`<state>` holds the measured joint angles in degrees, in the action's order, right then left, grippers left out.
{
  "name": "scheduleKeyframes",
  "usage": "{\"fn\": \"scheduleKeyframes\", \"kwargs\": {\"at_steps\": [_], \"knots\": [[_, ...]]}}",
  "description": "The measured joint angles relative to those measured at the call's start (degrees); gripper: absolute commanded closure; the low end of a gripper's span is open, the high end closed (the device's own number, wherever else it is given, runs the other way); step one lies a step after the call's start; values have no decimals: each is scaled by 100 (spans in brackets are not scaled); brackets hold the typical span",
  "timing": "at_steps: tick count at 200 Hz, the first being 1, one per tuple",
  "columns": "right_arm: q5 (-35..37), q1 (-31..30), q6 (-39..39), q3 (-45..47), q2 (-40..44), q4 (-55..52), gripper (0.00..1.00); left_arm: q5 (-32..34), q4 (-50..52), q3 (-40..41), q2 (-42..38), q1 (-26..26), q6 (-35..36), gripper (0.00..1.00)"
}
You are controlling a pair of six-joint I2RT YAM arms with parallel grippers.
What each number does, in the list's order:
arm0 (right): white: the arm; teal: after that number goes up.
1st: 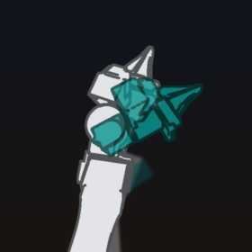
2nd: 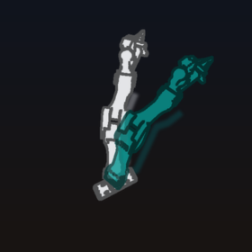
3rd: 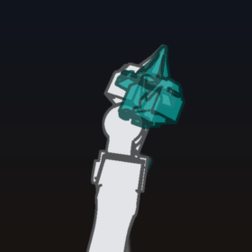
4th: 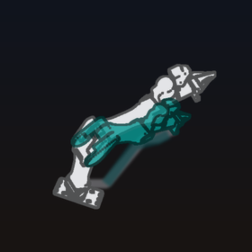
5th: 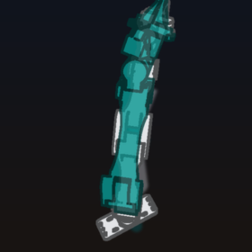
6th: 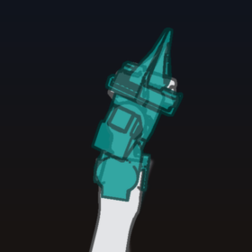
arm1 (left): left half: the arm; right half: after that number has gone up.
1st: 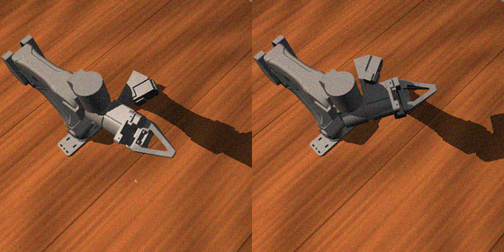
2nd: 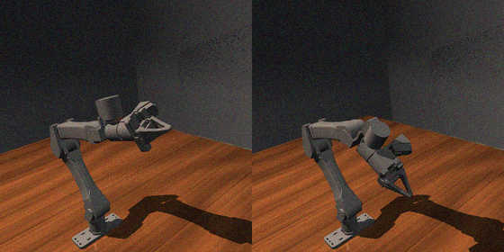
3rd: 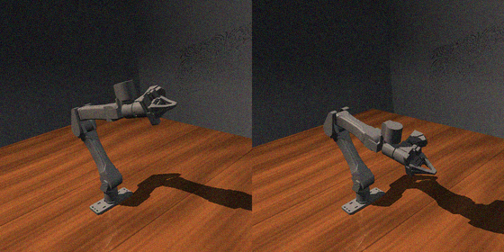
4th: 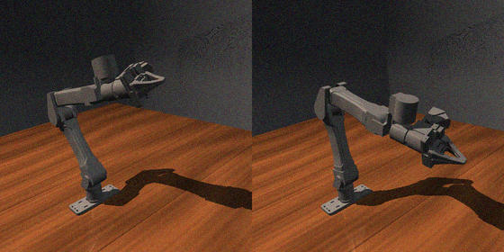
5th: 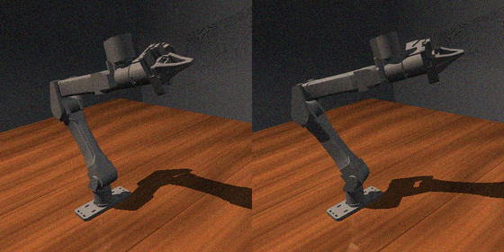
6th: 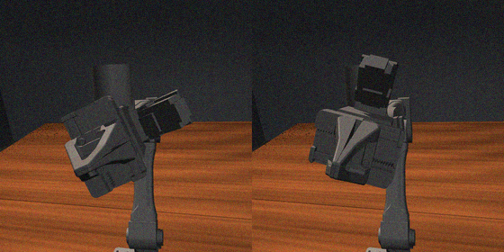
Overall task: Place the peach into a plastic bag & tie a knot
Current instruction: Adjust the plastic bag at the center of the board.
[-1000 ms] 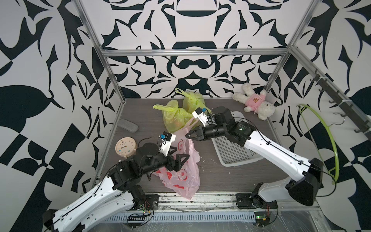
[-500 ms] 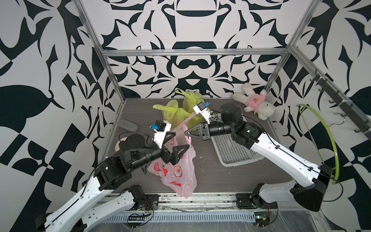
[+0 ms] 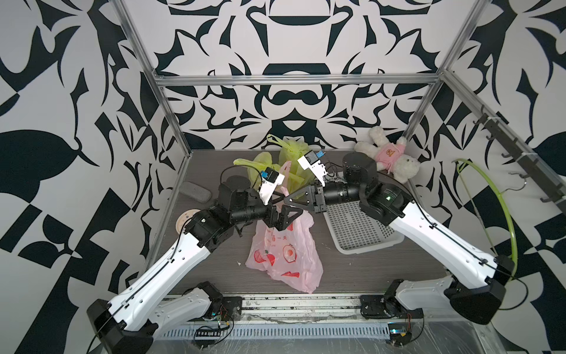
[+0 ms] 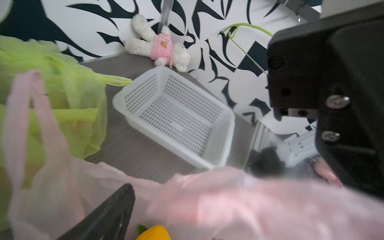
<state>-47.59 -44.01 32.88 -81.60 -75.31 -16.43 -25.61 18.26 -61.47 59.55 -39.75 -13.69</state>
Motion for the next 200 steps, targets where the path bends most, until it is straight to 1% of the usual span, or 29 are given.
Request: {"fn": "scheduleKeyframes", "kwargs": {"at_steps": [23, 34, 37, 43, 47, 64, 65, 66, 69, 81, 93, 99, 115, 129, 137, 141, 149, 170, 200], "knots": [[33, 15, -22, -20, -28, -11, 100, -660, -302, 2, 125, 24, -149, 14], [55, 44, -22, -20, -28, -20, 100, -903, -481, 15, 118, 26, -264, 14], [66, 50, -22, -20, -28, -22, 100, -953, -525, 17, 116, 26, -258, 19], [76, 59, -20, -20, -28, -20, 100, -1034, -599, 26, 103, 26, -310, 23], [90, 70, -17, -20, -28, -20, 100, -1084, -667, 39, 87, 26, -372, 28], [98, 92, -11, -20, -28, -17, 100, -1174, -903, 170, 9, 26, -446, 54], [101, 92, -9, -20, -28, -17, 100, -1180, -911, 177, 4, 26, -476, 54], [101, 92, -9, -20, -28, -17, 100, -1182, -922, 186, 2, 26, -503, 58], [101, 92, -7, -20, -28, -15, 100, -1187, -955, 212, -17, 26, -509, 60], [111, 92, 7, -20, -28, -7, 100, -1180, -1071, 330, -59, 26, -629, 82], [138, 96, 11, -20, -31, -9, 100, -1167, -1141, 424, -90, 26, -680, 100], [168, 114, 9, -20, -33, -22, 94, -1165, -1169, 468, -109, 26, -680, 100], [334, 199, 2, -20, -33, -105, 69, -1123, -1185, 590, -216, 26, -737, 100], [686, 328, -13, 31, 52, -181, 46, -1075, -1165, 828, -426, 26, -778, 100], [916, 459, -26, 96, 142, -219, 35, -1049, -1147, 977, -579, 26, -804, 100], [1029, 544, 57, 127, 188, -243, 32, -1040, -1137, 1067, -686, 26, -833, 100], [1255, 739, 61, 162, 264, -299, 29, -1021, -1119, 1222, -879, 26, -881, 100], [1829, 1084, 28, 68, 184, -426, 27, -949, -1093, 1563, -1394, 26, -1005, 100], [2452, 1088, -20, -310, -651, -590, 25, -831, -1034, 1818, -1816, 26, -1145, 100]]}}
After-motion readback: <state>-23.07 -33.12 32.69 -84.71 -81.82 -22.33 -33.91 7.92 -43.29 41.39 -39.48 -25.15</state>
